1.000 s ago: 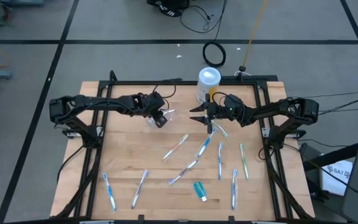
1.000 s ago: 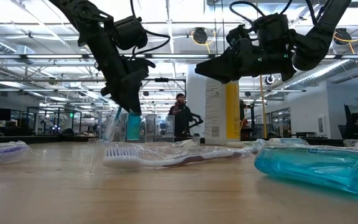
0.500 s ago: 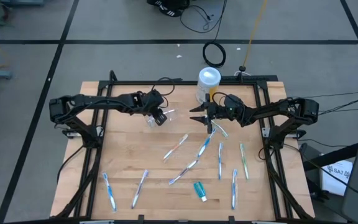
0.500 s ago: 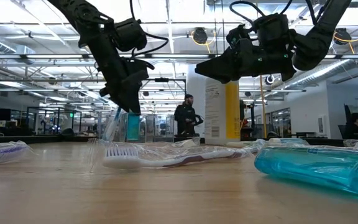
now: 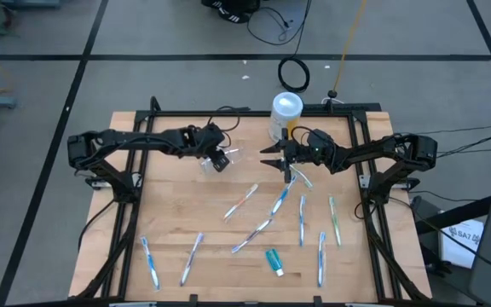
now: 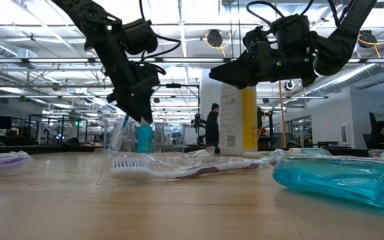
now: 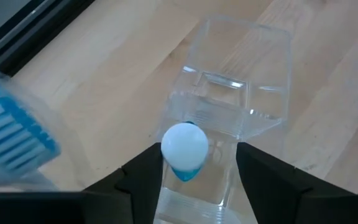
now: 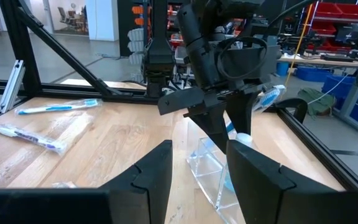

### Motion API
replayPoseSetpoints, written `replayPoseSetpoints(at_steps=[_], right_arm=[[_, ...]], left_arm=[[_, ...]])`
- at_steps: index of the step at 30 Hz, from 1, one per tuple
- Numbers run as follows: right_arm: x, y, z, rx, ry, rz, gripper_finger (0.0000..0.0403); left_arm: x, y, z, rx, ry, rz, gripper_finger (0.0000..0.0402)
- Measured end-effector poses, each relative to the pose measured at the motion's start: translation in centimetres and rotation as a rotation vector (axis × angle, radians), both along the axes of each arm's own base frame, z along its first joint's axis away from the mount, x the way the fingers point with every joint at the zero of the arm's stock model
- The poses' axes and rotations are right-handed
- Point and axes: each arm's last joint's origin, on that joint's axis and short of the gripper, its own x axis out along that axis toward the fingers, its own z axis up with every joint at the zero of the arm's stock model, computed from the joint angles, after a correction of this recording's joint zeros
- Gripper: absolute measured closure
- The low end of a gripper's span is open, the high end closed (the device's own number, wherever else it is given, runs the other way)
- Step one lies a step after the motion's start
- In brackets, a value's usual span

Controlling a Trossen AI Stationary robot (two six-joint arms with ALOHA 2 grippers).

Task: Pick & Place toothbrushing station
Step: Put the blue mouthwash into the transparent organizer, then put the orange toothbrush into the transparent organizer

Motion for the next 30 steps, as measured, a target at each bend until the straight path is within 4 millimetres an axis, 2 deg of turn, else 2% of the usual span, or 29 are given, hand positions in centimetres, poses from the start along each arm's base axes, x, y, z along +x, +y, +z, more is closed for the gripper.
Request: replayPoseSetpoints(at_steps=[9,13,18,23,30], right_arm=[[0.0,0.0,0.0,-0.002,-0.004,0.0,0.0259],[0.0,0.0,0.1,-0.003,-0.008,-0.001,0.0259],[0.0,0.0,0.2,-0.006,-0.017,-0.001,0.0259],[0.0,0.0,0.2,-0.006,-0.017,-0.001,0.0259],[0.0,0.0,-0.2,0.007,0.019,-0.001,0.0259]], left_arm=[[0.0,-0.1,0.8,0.018,-0.041,-0.006,0.0204],[-0.6,-0.3,2.2,0.051,-0.066,-0.01,0.0204],[-1.8,-0.9,4.8,0.086,-0.159,0.005,0.0204],[-1.9,-2.9,6.2,0.014,-0.25,-0.085,0.0204],[-0.2,-7.3,5.2,-0.052,-0.235,-0.21,0.0204]])
